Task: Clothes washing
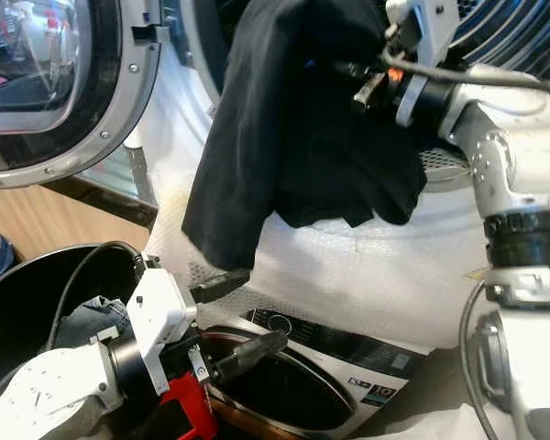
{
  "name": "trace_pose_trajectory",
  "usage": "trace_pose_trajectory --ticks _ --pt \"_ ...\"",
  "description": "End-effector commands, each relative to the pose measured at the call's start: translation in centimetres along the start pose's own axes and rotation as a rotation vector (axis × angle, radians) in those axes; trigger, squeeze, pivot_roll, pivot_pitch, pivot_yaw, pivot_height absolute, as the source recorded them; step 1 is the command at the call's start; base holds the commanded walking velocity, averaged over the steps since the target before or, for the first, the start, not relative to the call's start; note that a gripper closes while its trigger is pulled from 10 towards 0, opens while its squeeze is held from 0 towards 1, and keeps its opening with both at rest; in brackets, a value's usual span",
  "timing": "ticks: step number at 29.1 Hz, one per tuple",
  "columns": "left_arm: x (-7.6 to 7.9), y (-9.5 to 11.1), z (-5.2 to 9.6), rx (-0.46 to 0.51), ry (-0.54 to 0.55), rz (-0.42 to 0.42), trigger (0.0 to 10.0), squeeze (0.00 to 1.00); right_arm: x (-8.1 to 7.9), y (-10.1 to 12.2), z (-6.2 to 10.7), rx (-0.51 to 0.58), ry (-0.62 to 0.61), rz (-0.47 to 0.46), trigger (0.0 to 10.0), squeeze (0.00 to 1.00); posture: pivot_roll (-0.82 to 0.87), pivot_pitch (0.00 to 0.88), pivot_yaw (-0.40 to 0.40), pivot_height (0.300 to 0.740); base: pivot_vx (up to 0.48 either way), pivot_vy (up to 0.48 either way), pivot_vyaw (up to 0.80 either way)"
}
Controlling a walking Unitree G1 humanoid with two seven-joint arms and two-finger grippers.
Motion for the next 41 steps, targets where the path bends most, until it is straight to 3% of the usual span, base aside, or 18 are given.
trace_pose_trajectory --ticks 1,11,21,22,28,30,36,37,39,41 --pt "0.8 0.5 0.0 0.015 -0.013 0.022 10.0 0.00 1.3 0.9 -0.8 -0.012 -0.083 -0.009 10.0 0.00 0.06 0.103 -0.197 0.740 0.000 0.000 0.00" --pt "0.9 0.3 0.4 0.001 0.034 0.049 10.0 0.00 3.6 -0.4 -2.9 -0.117 -0.257 0.049 10.0 0.00 0.08 0.120 -0.219 0.740 0.000 0.000 0.00" --pt "1.0 0.4 0.6 -0.004 0.078 0.062 10.0 0.00 4.7 2.8 -4.0 -0.033 -0.450 -0.016 10.0 0.00 0.10 0.131 -0.246 0.740 0.000 0.000 0.00" --pt "0.9 0.4 0.6 -0.004 0.087 0.065 10.0 0.00 5.1 3.6 -3.8 0.008 -0.512 -0.068 10.0 0.00 0.10 0.131 -0.246 0.740 0.000 0.000 0.00" --pt "0.9 0.5 0.6 -0.003 0.104 0.072 10.0 0.00 6.9 5.4 -2.4 0.115 -0.687 -0.155 10.0 0.00 0.11 0.133 -0.248 0.740 0.000 0.000 0.00" --pt "0.8 0.5 0.7 0.000 0.112 0.081 10.0 0.00 7.7 6.1 -1.5 0.185 -0.759 -0.250 10.0 0.00 0.10 0.131 -0.245 0.740 0.000 0.000 0.00" --pt "0.8 0.5 0.7 -0.002 0.115 0.086 10.0 0.00 8.5 7.2 -0.4 0.279 -0.825 -0.329 10.0 0.00 0.11 0.128 -0.242 0.740 0.000 0.000 0.00" --pt "0.8 0.5 0.7 -0.002 0.117 0.087 10.0 0.00 8.8 7.5 0.0 0.304 -0.846 -0.349 10.0 0.00 0.11 0.127 -0.242 0.740 0.000 0.000 0.00" --pt "0.9 0.5 0.8 -0.003 0.119 0.092 10.0 0.00 10.0 9.3 2.3 0.424 -0.941 -0.389 10.0 0.00 0.11 0.127 -0.242 0.740 0.000 0.000 0.00" --pt "0.9 0.5 0.9 -0.003 0.122 0.096 10.0 0.00 10.3 9.9 3.0 0.462 -0.961 -0.388 10.0 0.00 0.12 0.126 -0.240 0.740 0.000 0.000 0.00"
Point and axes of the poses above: a point about 5 cm out from each wrist's last joint towards the gripper, its own z axis pointing back from the gripper into the wrist, its own y axis along the axis of the wrist's last joint, x = y × z, the point moved 6 cm from there along -z, pointing out of the wrist towards the gripper, and after that the axes turned 6 degrees about -z, right-handed, at the moved point
